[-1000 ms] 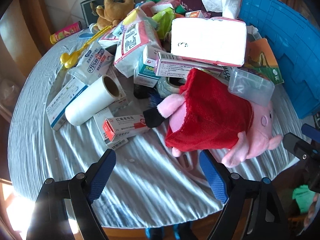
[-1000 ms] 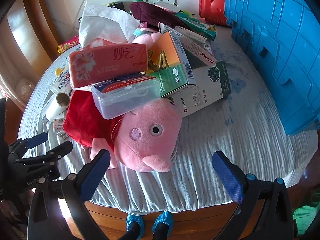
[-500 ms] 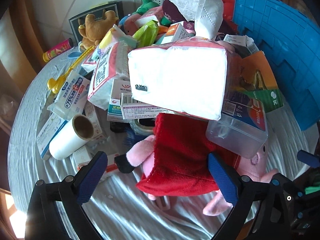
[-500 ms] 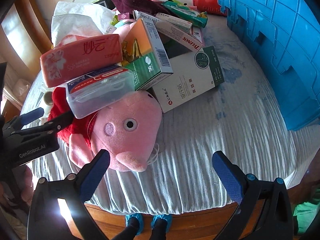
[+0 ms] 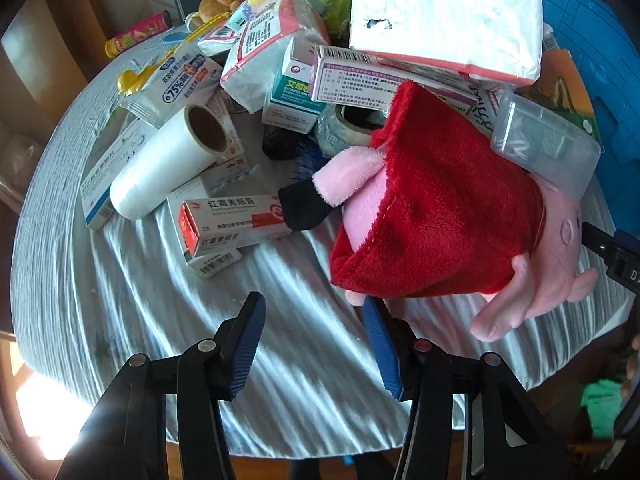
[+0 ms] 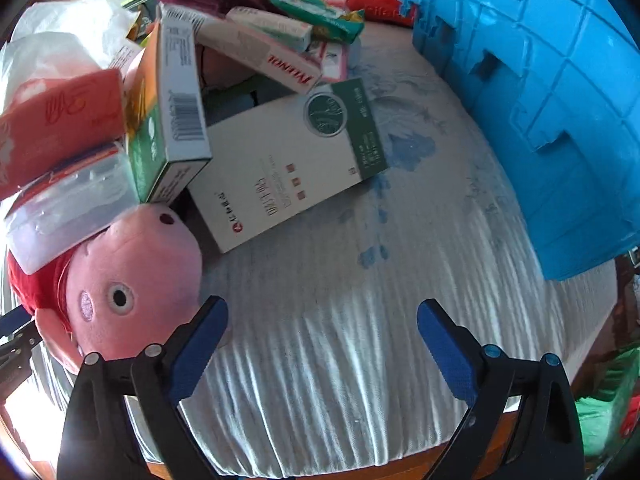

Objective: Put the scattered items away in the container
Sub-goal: 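Grasp the pink pig plush with the left tool while the right tool grasps a white tissue pack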

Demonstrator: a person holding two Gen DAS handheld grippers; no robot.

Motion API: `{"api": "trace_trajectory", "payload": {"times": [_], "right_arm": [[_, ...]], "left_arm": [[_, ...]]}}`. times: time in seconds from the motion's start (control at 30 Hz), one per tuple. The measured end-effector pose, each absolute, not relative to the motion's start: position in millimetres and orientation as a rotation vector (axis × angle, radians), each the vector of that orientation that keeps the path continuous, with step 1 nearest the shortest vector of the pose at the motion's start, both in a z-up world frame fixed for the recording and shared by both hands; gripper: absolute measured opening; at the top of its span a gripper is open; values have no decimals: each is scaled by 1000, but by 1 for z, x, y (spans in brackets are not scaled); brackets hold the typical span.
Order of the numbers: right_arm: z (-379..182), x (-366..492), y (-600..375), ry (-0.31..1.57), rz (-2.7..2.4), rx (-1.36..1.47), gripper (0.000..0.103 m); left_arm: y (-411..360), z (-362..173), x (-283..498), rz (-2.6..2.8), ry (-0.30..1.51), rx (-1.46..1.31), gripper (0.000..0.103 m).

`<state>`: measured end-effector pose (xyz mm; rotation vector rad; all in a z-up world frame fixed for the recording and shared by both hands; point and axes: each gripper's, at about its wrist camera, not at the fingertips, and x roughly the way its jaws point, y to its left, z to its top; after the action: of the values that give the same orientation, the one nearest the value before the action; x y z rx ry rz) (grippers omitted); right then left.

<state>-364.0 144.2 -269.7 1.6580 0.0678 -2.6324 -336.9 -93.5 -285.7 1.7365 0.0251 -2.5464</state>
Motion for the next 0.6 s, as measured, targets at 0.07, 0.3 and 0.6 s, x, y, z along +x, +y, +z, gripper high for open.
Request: {"api": "trace_trajectory", "payload": {"times": [0.07, 0.3, 0.6], "right_arm": [[-272, -362, 129, 111, -2580, 1630, 90], [-262, -335, 60, 134, -2401, 1545, 76], [-268, -302, -41, 58, -2266, 1524, 76]], "left_arm": [[-93, -290, -343, -2530, 31, 1727, 50], [-145, -268, -356, -2461, 9, 1569, 47], [-218, -245, -338, -2450, 96, 1532, 68]]}}
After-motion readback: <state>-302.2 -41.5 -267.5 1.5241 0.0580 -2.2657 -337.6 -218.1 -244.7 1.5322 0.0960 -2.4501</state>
